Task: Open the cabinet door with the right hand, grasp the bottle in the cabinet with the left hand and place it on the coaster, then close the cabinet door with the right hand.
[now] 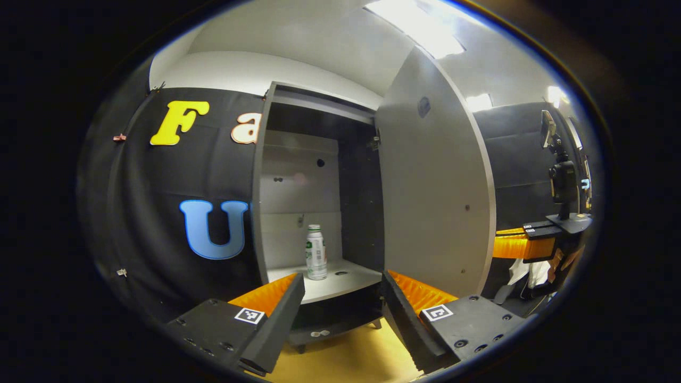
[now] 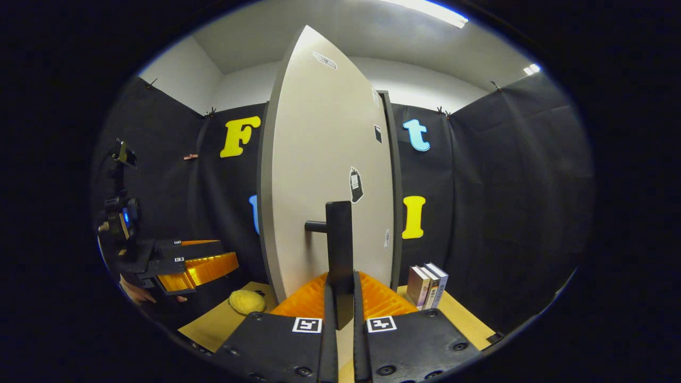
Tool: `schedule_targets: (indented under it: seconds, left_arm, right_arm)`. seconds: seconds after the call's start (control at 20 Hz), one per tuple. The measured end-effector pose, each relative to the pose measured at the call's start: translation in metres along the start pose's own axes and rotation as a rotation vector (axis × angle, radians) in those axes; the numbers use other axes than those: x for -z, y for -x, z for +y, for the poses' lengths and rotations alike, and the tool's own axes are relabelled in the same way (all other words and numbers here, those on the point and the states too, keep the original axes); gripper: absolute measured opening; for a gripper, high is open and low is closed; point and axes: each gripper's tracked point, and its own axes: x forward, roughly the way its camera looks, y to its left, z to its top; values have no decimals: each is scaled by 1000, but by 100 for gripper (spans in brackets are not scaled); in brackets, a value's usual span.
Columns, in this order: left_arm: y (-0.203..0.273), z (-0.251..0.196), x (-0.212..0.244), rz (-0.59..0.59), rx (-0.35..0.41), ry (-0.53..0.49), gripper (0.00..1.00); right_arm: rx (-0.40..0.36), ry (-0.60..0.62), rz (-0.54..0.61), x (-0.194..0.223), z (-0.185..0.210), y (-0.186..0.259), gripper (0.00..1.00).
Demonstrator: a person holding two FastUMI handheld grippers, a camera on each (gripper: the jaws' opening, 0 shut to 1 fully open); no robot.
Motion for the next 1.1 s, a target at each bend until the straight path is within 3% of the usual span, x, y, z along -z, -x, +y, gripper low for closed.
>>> schedule_targets:
  seconds: [0.3,0.8,1.1]
  left_arm:
    - [-19,-27,-1,-3,34,-3,92]
    - [-47,-52,7,15,13,13,92]
    - [-58,-61,9,19,2,-4,92]
  right_arm:
    - [50,-46,-29,-15,-36,13,15]
    - [139,18,-26,-15,-104,22,10]
    - [113,-8,-19,-12,-125,21,10]
